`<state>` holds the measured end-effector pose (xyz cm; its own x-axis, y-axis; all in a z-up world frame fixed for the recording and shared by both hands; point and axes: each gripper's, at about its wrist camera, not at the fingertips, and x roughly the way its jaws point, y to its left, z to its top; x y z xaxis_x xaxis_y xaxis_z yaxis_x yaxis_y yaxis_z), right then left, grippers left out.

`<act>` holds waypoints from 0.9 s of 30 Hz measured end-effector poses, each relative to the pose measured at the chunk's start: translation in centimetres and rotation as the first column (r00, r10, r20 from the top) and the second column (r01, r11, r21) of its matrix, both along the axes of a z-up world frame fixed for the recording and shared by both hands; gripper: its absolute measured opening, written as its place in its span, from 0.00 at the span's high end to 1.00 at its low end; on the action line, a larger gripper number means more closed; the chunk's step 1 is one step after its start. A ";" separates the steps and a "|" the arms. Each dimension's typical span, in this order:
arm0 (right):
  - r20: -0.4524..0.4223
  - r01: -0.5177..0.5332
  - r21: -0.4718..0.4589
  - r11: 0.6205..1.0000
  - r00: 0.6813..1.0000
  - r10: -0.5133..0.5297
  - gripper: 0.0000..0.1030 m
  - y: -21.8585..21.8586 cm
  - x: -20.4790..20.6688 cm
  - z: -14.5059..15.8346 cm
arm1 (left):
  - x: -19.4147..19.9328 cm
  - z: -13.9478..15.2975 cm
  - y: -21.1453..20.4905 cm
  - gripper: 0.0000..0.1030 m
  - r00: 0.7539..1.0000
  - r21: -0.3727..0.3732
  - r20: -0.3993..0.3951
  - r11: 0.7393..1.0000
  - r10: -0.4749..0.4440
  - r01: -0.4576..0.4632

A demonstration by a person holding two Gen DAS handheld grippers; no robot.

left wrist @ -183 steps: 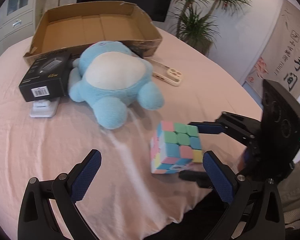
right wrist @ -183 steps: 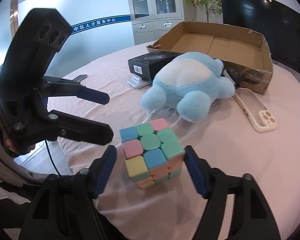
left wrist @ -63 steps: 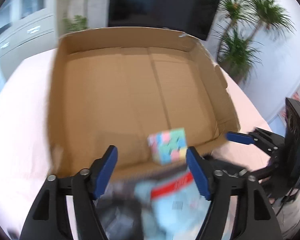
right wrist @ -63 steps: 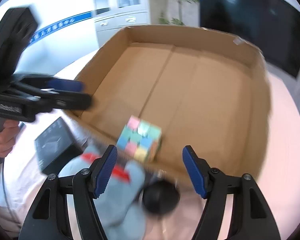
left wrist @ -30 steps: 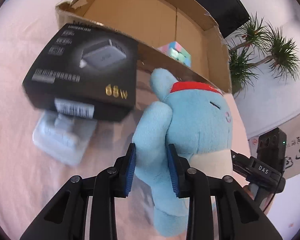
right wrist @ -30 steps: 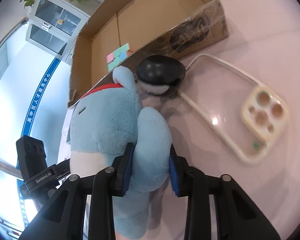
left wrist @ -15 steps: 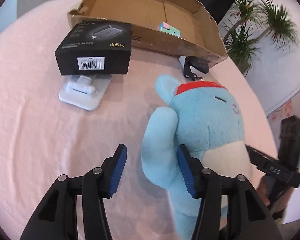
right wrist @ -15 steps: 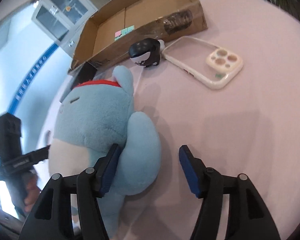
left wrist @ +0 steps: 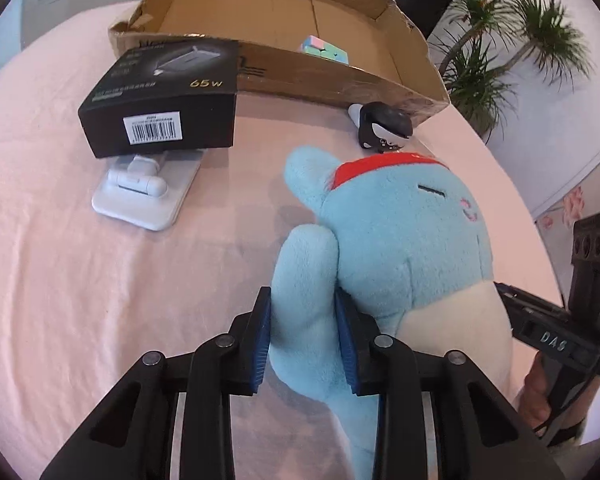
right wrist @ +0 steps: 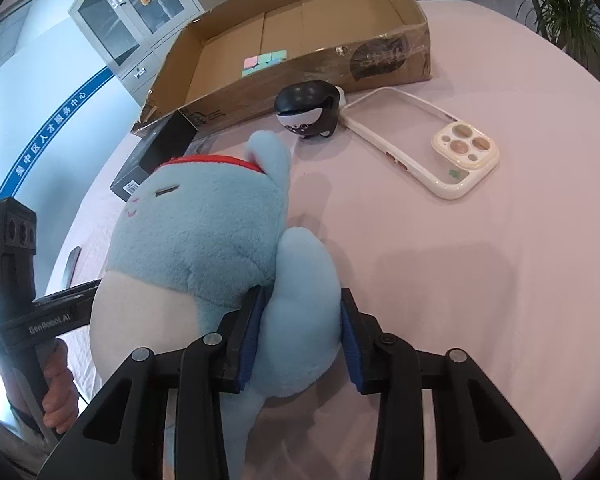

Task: Organize objects
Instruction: 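Grasp the light-blue plush toy by its arm with the right gripper, then lift the plush toy with the right gripper and carry it over the box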

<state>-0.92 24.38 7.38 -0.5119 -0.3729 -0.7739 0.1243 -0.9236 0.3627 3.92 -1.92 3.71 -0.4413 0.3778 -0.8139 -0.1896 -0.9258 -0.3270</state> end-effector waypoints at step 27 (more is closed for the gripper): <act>-0.050 0.035 0.074 0.997 0.998 -0.031 0.72 -1.0 0.8 2.0 | 0.8 2.4 1.0 0.75 0.998 -0.036 -0.068 0.999 0.009 -0.012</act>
